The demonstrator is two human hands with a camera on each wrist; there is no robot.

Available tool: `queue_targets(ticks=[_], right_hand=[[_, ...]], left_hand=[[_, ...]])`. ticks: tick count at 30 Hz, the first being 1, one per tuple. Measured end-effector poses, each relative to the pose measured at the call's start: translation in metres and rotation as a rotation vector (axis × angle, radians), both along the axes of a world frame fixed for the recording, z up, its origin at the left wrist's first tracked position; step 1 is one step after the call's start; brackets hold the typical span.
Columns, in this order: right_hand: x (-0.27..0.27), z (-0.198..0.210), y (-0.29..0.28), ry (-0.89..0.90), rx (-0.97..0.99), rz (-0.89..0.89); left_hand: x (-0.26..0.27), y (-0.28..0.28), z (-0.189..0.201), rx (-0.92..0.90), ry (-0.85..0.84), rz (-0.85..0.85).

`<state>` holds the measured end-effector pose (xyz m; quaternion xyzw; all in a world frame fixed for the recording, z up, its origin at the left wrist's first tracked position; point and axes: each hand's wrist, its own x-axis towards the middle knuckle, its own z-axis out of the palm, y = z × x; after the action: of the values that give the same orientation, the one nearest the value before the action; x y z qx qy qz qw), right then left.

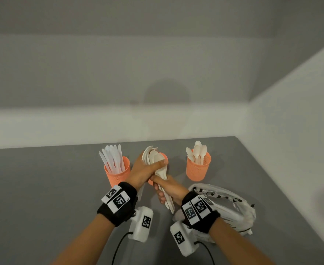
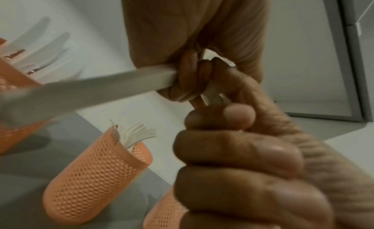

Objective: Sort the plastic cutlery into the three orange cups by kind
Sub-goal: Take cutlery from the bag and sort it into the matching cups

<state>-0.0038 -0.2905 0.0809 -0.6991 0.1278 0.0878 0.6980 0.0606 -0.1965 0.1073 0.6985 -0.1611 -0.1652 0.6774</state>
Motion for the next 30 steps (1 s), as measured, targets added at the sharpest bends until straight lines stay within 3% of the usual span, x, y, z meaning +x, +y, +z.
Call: queue_targets(ticks=[8,13,18,24,27,30], right_hand=[[0.013,0.028,-0.018,-0.220,-0.140,-0.096],[0.018,0.034,-0.043,-0.298,-0.199,-0.283],[0.023,0.039,-0.103,-0.287,-0.184,-0.599],[0.044,0.062,-0.156,-0.443,-0.042,-0.917],[0.060,0.056,-0.164,-0.452,-0.009,-0.988],[0.073,0.039,-0.167,-0.421,-0.045,-0.988]], left_hand=[[0.002,-0.026,0.007,0.059,-0.239,0.179],[0.012,-0.039,0.015,-0.032,-0.196,0.157],[0.041,-0.026,0.000,-0.121,-0.013,0.352],[0.074,-0.032,0.019,-0.234,0.005,0.496],[0.085,-0.045,0.026,-0.304,0.008,0.532],[0.095,-0.055,0.019,-0.261,-0.047,0.543]])
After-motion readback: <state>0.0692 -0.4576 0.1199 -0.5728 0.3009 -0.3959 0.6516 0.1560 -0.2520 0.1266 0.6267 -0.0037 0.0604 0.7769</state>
